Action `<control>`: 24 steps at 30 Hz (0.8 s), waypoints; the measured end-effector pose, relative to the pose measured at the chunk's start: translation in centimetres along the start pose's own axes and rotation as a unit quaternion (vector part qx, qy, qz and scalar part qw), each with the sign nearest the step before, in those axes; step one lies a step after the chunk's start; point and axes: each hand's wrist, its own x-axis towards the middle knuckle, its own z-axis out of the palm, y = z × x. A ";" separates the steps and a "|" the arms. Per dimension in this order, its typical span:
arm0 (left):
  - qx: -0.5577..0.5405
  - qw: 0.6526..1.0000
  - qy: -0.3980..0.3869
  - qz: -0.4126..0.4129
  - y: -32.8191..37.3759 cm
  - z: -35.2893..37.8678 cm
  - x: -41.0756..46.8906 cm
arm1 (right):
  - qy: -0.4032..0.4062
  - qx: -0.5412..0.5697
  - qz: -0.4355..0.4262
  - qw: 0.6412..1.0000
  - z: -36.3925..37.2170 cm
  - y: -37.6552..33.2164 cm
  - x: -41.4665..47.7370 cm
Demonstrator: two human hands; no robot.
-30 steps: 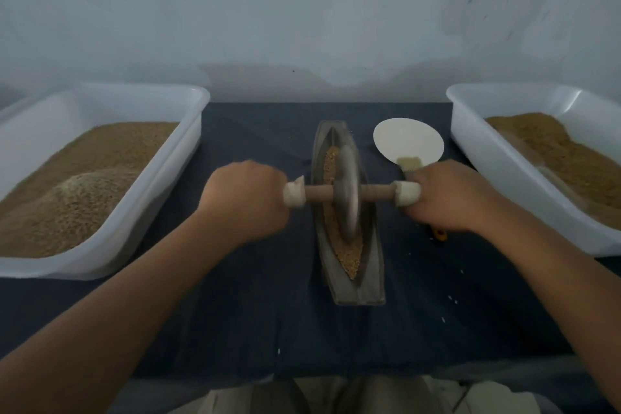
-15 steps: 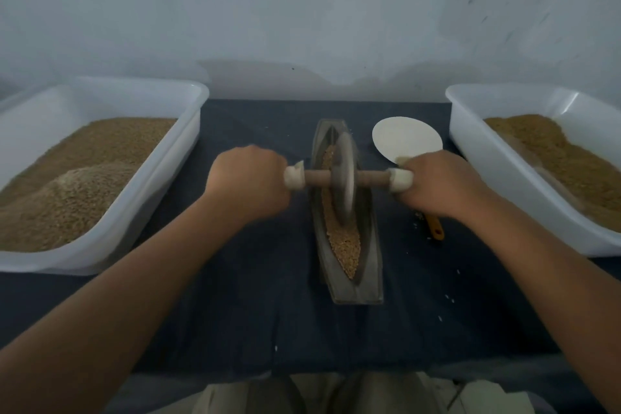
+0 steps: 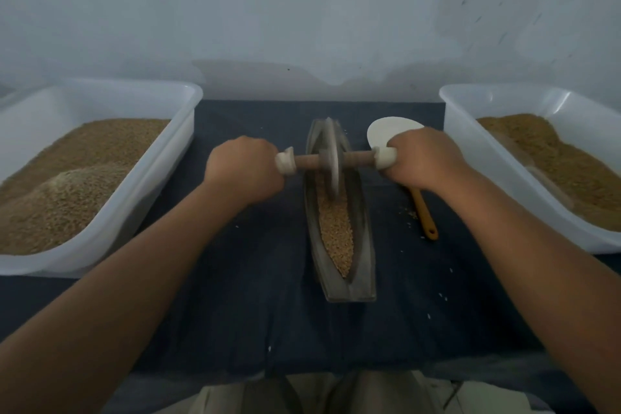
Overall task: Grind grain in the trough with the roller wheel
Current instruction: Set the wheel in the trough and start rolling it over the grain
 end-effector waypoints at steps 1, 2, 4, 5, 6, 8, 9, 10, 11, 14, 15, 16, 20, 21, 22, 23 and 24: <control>0.005 1.000 -0.007 0.013 -0.1 -0.3 -1.4 | -0.023 -0.001 0.002 1.000 0.1 0.2 -1.1; 0.009 0.999 -0.008 0.029 -0.4 -0.5 -3.1 | -0.036 -0.001 -0.003 0.999 0.3 0.5 -2.7; 0.021 0.998 0.017 0.062 -0.8 -0.7 -6.6 | -0.034 0.006 -0.032 0.999 0.4 1.2 -6.3; 0.029 0.996 0.038 0.077 -1.0 -0.8 -7.7 | -0.030 0.018 -0.044 0.998 0.3 1.5 -7.8; 0.036 0.994 0.058 0.089 -1.0 -0.9 -7.9 | -0.026 0.038 -0.050 0.998 0.5 1.7 -8.6; 0.033 0.994 0.063 0.088 -0.9 -1.0 -6.6 | -0.024 0.058 -0.041 0.997 1.2 1.7 -8.3; 0.025 0.995 0.047 0.079 -0.7 -0.8 -5.3 | -0.019 0.052 -0.025 0.998 1.6 1.5 -7.3; 0.023 0.997 0.033 0.070 -0.6 -0.6 -3.7 | -0.010 0.044 -0.010 0.999 2.0 1.2 -5.9; 0.024 0.997 0.026 0.063 -0.5 -0.4 -2.0 | 0.000 0.038 0.002 0.999 2.3 1.0 -4.4; 0.024 0.999 0.025 0.039 -0.4 0.1 1.4 | 0.010 0.031 0.026 0.999 2.5 0.6 -0.8; 0.020 0.999 0.022 0.032 -0.3 0.1 1.7 | 0.025 0.025 0.021 0.999 2.3 0.5 -0.1; 0.016 0.999 0.016 0.023 -0.1 0.0 1.5 | 0.037 0.020 0.014 0.999 1.9 0.4 0.1; 0.026 0.999 0.014 0.044 -0.7 -0.2 -3.8 | -0.026 0.001 -0.023 0.999 0.3 0.5 -3.5; 0.033 0.997 0.033 0.063 -1.0 -0.1 -5.6 | -0.030 -0.006 -0.041 0.999 0.2 0.8 -5.1; 0.038 0.995 0.050 0.079 -1.2 -0.2 -7.3 | -0.028 -0.005 -0.057 0.998 0.1 1.1 -6.8; 0.041 0.993 0.067 0.088 -1.4 -0.4 -8.4 | -0.020 0.003 -0.069 0.997 0.1 1.3 -8.0; 0.041 0.992 0.080 0.089 -1.5 -0.3 -8.6 | -0.014 0.015 -0.072 0.997 0.2 1.5 -8.4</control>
